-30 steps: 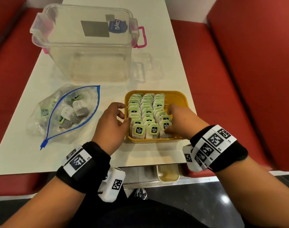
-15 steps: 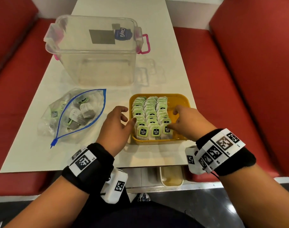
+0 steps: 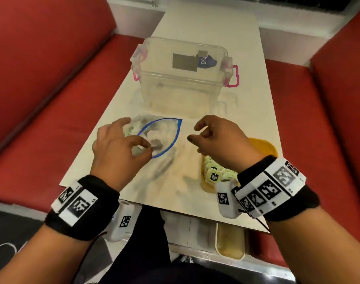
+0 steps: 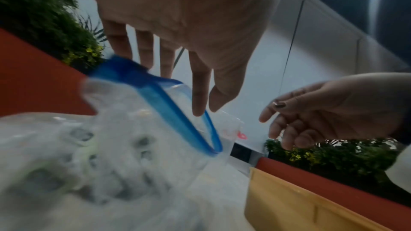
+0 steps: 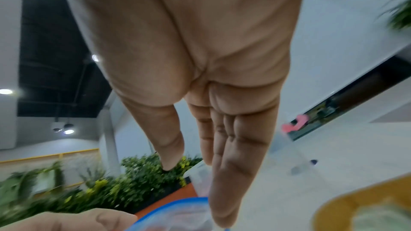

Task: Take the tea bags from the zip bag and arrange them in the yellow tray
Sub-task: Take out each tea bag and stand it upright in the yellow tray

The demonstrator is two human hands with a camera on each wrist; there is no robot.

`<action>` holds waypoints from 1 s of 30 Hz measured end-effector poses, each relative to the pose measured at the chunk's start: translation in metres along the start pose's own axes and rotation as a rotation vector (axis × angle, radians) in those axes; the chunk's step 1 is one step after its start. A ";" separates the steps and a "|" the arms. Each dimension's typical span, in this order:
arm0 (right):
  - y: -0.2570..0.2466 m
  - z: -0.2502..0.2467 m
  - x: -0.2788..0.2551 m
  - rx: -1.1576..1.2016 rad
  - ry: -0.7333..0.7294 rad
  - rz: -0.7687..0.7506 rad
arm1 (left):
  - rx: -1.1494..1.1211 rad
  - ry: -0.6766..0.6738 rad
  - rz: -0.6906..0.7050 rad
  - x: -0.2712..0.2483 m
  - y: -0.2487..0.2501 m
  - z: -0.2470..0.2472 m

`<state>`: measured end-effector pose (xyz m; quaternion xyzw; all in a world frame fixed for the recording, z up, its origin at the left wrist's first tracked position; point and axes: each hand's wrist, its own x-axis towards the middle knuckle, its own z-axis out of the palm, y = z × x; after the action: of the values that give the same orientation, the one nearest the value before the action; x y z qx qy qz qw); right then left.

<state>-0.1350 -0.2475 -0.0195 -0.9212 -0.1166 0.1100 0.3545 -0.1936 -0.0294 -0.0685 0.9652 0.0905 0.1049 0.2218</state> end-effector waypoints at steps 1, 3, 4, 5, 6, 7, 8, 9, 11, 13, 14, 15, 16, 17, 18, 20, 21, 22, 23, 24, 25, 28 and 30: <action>-0.008 0.009 0.005 -0.027 -0.034 -0.048 | -0.015 -0.037 -0.018 -0.001 -0.008 0.001; -0.024 0.029 0.014 -0.109 -0.106 -0.158 | -0.083 -0.082 -0.029 -0.003 -0.021 0.004; -0.032 0.040 0.018 -0.157 -0.142 -0.213 | -0.107 -0.077 -0.029 -0.004 -0.026 0.005; -0.037 0.051 0.021 -0.201 -0.172 -0.264 | -0.126 -0.066 -0.026 -0.004 -0.028 0.007; -0.041 0.063 0.024 -0.252 -0.203 -0.299 | -0.149 -0.047 -0.024 -0.005 -0.029 0.007; -0.043 0.074 0.027 -0.320 -0.235 -0.323 | -0.186 -0.026 -0.026 -0.007 -0.030 0.007; -0.044 0.083 0.029 -0.404 -0.270 -0.331 | -0.230 -0.009 -0.020 -0.008 -0.030 0.006; -0.044 0.091 0.031 -0.494 -0.308 -0.335 | -0.269 0.005 -0.009 -0.010 -0.032 0.005; -0.043 0.099 0.036 -0.630 -0.381 -0.282 | -0.288 0.003 0.028 -0.011 -0.034 0.005; -0.046 0.104 0.043 -0.652 -0.398 -0.227 | -0.306 -0.032 0.059 -0.013 -0.035 0.005; -0.048 0.107 0.048 -0.635 -0.392 -0.224 | -0.331 -0.050 0.075 -0.015 -0.035 0.005; -0.051 0.109 0.054 -0.620 -0.371 -0.226 | -0.357 -0.061 0.091 -0.016 -0.033 0.005; -0.054 0.112 0.060 -0.611 -0.354 -0.243 | -0.375 -0.066 0.108 -0.017 -0.032 0.005; -0.055 0.115 0.065 -0.615 -0.357 -0.241 | -0.383 -0.071 0.123 -0.018 -0.031 0.005; -0.056 0.118 0.069 -0.642 -0.381 -0.243 | -0.382 -0.075 0.140 -0.019 -0.030 0.005; -0.055 0.125 0.077 -0.724 -0.476 -0.203 | -0.379 -0.077 0.159 -0.021 -0.029 0.003; -0.052 0.132 0.078 -0.760 -0.513 -0.196 | -0.379 -0.077 0.159 -0.022 -0.030 0.003; -0.051 0.138 0.077 -0.799 -0.541 -0.188 | -0.378 -0.079 0.157 -0.023 -0.030 0.003; -0.049 0.140 0.077 -0.800 -0.532 -0.159 | -0.373 -0.084 0.154 -0.024 -0.031 0.003; -0.048 0.138 0.077 -0.742 -0.494 -0.125 | -0.368 -0.090 0.151 -0.024 -0.032 0.004; -0.047 0.138 0.077 -0.668 -0.457 -0.099 | -0.364 -0.095 0.146 -0.024 -0.032 0.004; -0.053 0.129 0.075 -0.619 -0.443 -0.039 | -0.358 -0.082 0.126 -0.023 -0.036 0.007; -0.060 0.153 0.060 -0.899 -0.471 0.006 | -0.366 -0.072 0.118 -0.024 -0.037 0.007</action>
<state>-0.1304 -0.0906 -0.0972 -0.9333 -0.2267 0.2546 -0.1133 -0.2193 -0.0049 -0.0954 0.9154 0.0049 0.0977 0.3904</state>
